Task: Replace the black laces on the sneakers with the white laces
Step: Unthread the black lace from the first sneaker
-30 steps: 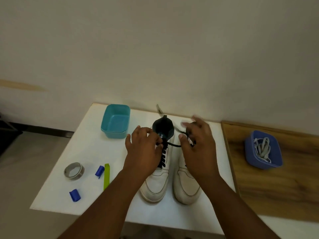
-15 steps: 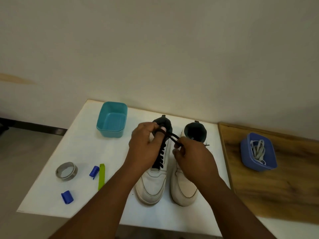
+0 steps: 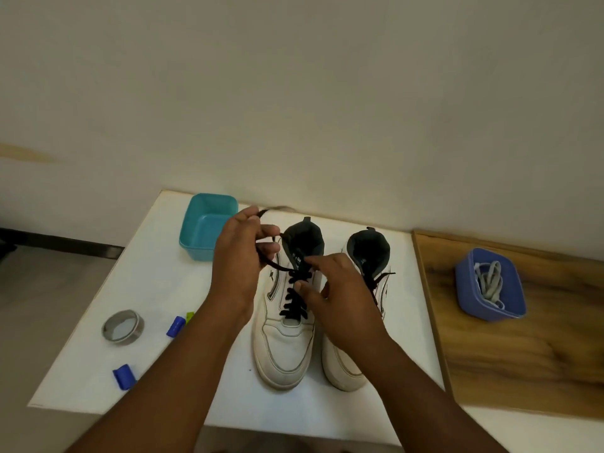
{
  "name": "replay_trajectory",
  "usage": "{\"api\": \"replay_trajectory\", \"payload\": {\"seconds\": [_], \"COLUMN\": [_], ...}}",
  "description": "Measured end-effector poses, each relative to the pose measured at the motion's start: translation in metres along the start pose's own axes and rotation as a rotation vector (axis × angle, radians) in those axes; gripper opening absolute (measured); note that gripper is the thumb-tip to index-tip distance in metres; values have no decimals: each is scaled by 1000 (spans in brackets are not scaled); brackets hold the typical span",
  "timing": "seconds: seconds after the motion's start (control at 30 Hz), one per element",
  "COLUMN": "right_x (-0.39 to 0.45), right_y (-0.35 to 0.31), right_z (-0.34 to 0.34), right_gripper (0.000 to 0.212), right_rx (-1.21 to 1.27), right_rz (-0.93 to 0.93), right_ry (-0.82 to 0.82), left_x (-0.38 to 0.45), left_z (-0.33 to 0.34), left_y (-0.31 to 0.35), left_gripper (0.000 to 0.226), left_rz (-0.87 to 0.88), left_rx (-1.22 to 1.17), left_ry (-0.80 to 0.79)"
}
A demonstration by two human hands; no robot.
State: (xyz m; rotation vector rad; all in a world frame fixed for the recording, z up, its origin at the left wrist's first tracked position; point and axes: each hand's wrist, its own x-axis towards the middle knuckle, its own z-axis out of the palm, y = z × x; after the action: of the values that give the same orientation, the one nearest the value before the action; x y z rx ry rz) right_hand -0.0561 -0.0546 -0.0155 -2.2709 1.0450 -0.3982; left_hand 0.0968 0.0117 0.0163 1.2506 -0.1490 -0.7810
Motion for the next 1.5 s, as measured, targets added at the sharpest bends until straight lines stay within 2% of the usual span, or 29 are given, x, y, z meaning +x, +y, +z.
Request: {"api": "replay_trajectory", "payload": {"seconds": [0.1, 0.2, 0.27, 0.33, 0.43, 0.5, 0.57, 0.7, 0.77, 0.8, 0.87, 0.93, 1.03, 1.1, 1.17, 1.3, 1.4, 1.5], "right_x": [1, 1, 1, 2, 3, 4, 3, 5, 7, 8, 8, 5, -1, -6, -7, -3, 0, 1], "right_y": [3, 3, 2, -3, -19, -24, -23, -7, 2, 8, 17, 21, 14, 6, 3, 10, 11, 12], "right_z": [4, 2, 1, -1, -16, -28, -38, -57, -62, -61, -51, -39, -26, -18, -9, 4, 7, 9], "right_gripper": [41, 22, 12, 9, 14, 21, 27, 22, 18, 16, 22, 26, 34, 41, 40, 35, 31, 15], "right_rx": [-60, -75, -59, 197, 855, 1029, 1082, 1046, 955, 880, 751, 633, 96, -162, -222, -172, -143, -120], "right_rz": [-21, -68, -92, -18, 200, 217, 162, 98, 161, 225, 371, 425, 306, 177, 81, -1, -18, -30], "right_ry": [42, 74, 85, 92, 68, 82, 233, 736, 907, 933, 876, 742, 499, 389, 305, 127, 124, 161], "left_x": [3, -1, -1, -3, -8, -12, -13, -12, -13, -13, -12, -11, -9, -7, -6, -7, -6, -6], "left_z": [-6, -11, -15, -18, -16, -13, -9, -3, -2, -2, -3, -2, -2, -4, -4, -1, -1, -4], "left_y": [-15, -24, -26, -28, -28, -27, -26, -30, -33, -33, -32, -31, -30, -31, -31, -34, -34, -32], "left_gripper": [37, 45, 46, 47, 52, 53, 47, 27, 27, 28, 26, 21, 14, 14, 15, 15, 13, 13], "left_rz": [142, 308, 340, 324, 329, 401, 498, 556, 521, 509, 504, 518, 542, 547, 539, 493, 432, 338], "left_rx": [521, 830, 982, 1101, 1228, 1256, 1261, 1382, 1438, 1460, 1488, 1466, 1413, 1400, 1386, 1351, 1315, 1218], "left_ry": [61, 32, 53, 85, 129, 152, 127, -57, -143, -159, -150, -127, -110, -84, -68, -115, -148, -161]}}
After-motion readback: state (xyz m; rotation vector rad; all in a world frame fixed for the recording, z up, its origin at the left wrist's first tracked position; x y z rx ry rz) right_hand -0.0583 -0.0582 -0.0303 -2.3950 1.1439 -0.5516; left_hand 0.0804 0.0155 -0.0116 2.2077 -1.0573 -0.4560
